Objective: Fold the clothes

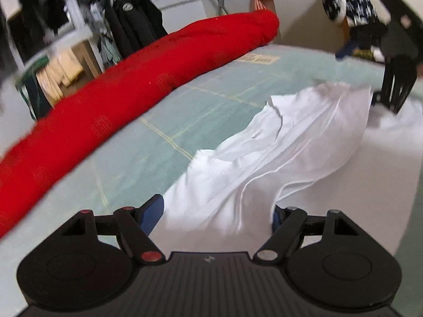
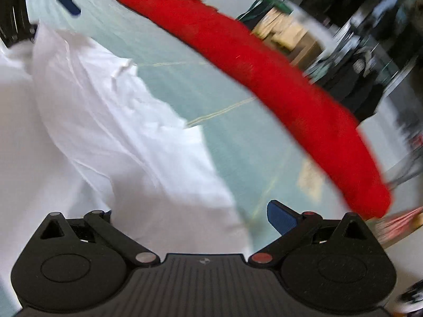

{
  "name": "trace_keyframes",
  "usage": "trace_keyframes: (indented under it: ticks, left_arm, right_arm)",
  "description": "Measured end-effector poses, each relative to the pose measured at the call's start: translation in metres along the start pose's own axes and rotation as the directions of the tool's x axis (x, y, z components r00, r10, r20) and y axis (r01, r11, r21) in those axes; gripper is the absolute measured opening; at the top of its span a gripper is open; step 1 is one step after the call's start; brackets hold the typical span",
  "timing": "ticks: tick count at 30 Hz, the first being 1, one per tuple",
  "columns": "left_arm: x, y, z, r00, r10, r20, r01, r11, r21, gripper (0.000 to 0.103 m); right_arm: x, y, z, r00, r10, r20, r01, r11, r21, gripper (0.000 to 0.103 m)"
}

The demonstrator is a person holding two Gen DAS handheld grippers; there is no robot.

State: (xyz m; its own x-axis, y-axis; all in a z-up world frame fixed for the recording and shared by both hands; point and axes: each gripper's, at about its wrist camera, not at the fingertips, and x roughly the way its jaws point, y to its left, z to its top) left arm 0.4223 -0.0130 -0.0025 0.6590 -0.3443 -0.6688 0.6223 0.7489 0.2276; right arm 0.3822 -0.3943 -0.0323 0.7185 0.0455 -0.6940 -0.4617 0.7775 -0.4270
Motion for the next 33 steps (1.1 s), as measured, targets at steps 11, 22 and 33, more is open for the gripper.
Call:
trace_keyframes:
  ticks: [11,22,33]
  left_arm:
    - [0.068,0.062,0.015,0.977,-0.209,-0.04,0.188,0.935,-0.302,0.077]
    - [0.043,0.104,0.022,0.978,-0.175,0.114,0.208,0.859,-0.468,0.077]
    - [0.005,0.027,-0.022,0.975,-0.21,0.075,0.223,0.92,-0.323,0.078]
  right_arm:
    - [0.073,-0.101,0.004,0.88,0.468,0.075,-0.45,0.775,0.443,0.103]
    - [0.06,-0.125,-0.006,0.866,0.437,0.242,-0.495,0.689,0.529,0.103]
    - [0.006,-0.056,-0.025,0.85,0.432,0.301,-0.526,0.723,0.448,0.103]
